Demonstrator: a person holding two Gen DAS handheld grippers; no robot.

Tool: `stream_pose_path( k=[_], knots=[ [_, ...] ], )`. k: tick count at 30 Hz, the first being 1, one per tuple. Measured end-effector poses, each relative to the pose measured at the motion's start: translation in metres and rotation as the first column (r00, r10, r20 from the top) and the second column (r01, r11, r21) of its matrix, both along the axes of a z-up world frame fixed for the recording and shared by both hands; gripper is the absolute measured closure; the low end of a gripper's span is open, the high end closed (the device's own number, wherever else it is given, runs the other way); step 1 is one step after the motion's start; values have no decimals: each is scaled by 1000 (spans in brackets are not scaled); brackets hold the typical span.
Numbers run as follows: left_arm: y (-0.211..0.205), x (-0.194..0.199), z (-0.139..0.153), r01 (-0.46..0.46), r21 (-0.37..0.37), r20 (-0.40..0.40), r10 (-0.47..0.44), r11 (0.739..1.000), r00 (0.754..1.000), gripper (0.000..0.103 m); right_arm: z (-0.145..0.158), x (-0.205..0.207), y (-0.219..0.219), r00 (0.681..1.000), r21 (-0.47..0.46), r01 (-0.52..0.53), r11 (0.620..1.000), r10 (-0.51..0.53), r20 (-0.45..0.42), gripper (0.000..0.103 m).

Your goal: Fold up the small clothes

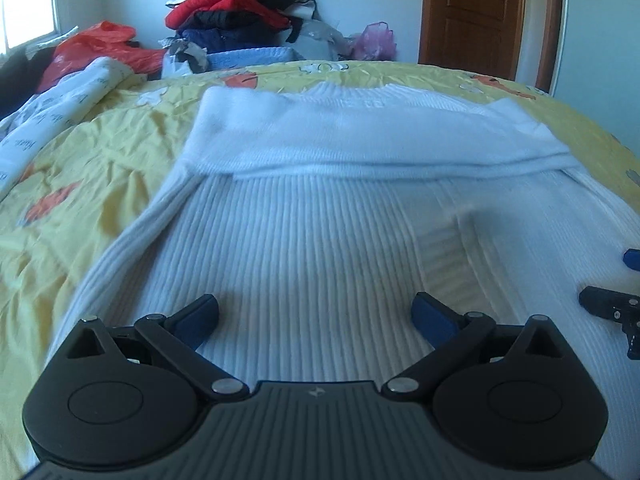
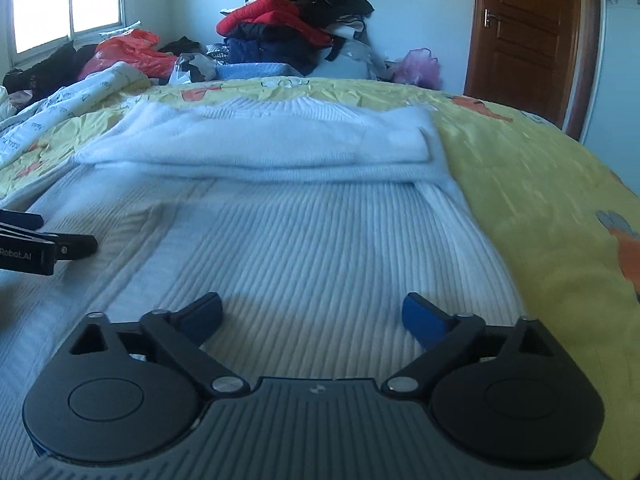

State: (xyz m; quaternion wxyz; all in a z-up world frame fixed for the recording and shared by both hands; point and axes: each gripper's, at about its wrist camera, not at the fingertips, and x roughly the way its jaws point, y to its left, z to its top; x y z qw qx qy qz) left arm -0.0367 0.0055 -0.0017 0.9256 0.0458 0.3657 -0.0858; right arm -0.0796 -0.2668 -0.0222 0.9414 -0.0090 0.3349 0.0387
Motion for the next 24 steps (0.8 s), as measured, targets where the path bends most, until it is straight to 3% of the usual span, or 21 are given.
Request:
stream_pose_path(
  k=[11, 24],
  knots=[
    [10, -56, -3, -14, -10, 53, 15, 1000, 999, 0, -2, -25, 2, 1000, -5, 24, 1000, -24, 10, 0],
    [17, -59, -5, -6, -39, 60, 8, 999, 998, 0, -6, -46, 3, 999, -8, 37, 999, -37, 29, 1]
  ],
)
